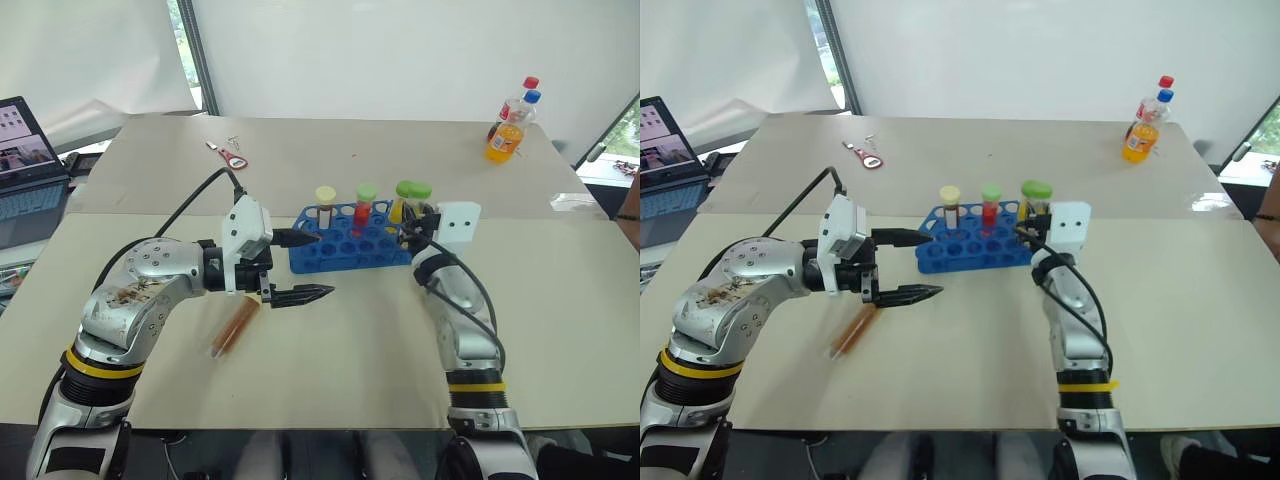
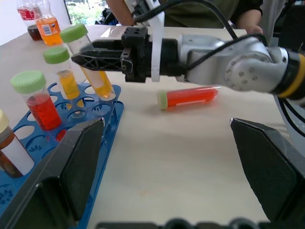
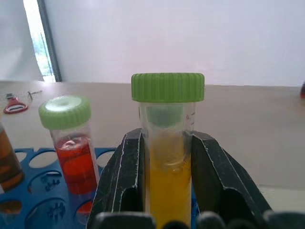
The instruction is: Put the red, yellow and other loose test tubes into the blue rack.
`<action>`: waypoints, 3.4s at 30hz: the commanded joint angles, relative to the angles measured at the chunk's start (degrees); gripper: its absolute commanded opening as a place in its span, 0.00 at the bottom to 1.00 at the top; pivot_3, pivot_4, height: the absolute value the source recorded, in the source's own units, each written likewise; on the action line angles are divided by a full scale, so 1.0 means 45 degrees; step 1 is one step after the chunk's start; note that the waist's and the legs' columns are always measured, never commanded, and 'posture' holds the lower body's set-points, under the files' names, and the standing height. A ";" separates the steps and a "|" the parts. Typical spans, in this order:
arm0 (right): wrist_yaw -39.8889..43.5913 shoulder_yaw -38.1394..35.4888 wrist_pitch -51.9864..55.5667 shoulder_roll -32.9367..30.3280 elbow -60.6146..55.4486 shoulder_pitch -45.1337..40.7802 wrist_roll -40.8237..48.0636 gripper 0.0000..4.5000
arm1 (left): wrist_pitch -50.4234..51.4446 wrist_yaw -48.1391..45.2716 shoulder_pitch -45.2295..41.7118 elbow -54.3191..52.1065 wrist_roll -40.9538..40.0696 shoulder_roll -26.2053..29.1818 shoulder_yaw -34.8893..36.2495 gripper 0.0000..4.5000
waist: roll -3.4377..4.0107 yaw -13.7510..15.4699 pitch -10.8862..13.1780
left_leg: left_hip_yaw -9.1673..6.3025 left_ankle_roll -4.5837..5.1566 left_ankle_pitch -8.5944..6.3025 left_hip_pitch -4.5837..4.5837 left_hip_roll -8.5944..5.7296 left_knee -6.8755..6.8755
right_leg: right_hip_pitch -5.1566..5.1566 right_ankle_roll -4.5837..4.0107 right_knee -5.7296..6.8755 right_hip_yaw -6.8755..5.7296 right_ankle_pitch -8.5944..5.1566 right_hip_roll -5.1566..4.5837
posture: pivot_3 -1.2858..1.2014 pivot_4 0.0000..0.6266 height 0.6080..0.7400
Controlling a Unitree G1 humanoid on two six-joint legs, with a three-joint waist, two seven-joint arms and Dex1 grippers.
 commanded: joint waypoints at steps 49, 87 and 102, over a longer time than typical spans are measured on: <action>0.7150 0.3997 1.6987 -1.1233 -0.3420 -0.2490 0.5562 0.32 | -0.4318 -0.3768 0.0441 0.0552 0.2245 0.1119 -0.1520 1.00 | -0.0001 0.0215 0.0009 | 0.0045 0.0009 -0.0003 -0.0052 -0.0003 0.0004 | -0.0009 -0.0004 -0.0067 -0.0010 -0.0012 0.0008 | 0.52 0.24 1.00; 0.2279 0.1290 0.1418 -0.0663 -0.1189 -0.0862 0.1026 0.22 | -0.1905 -0.1133 0.1224 0.0218 0.0619 0.1042 0.0929 1.00 | -0.0008 0.0114 0.0008 | -0.0049 -0.0003 0.0003 -0.0053 -0.0007 -0.0002 | -0.0021 0.0000 0.0030 -0.0029 0.0002 0.0002 | 0.52 0.24 1.00; 0.1133 0.1470 -0.0325 0.0178 0.0378 -0.0521 0.0023 0.22 | -0.1833 -0.0616 0.1008 0.0559 0.0622 0.0535 0.0689 1.00 | -0.0007 0.0068 0.0008 | -0.0048 -0.0006 0.0004 -0.0024 -0.0007 -0.0006 | -0.0005 -0.0002 0.0027 -0.0026 0.0001 0.0002 | 0.52 0.24 1.00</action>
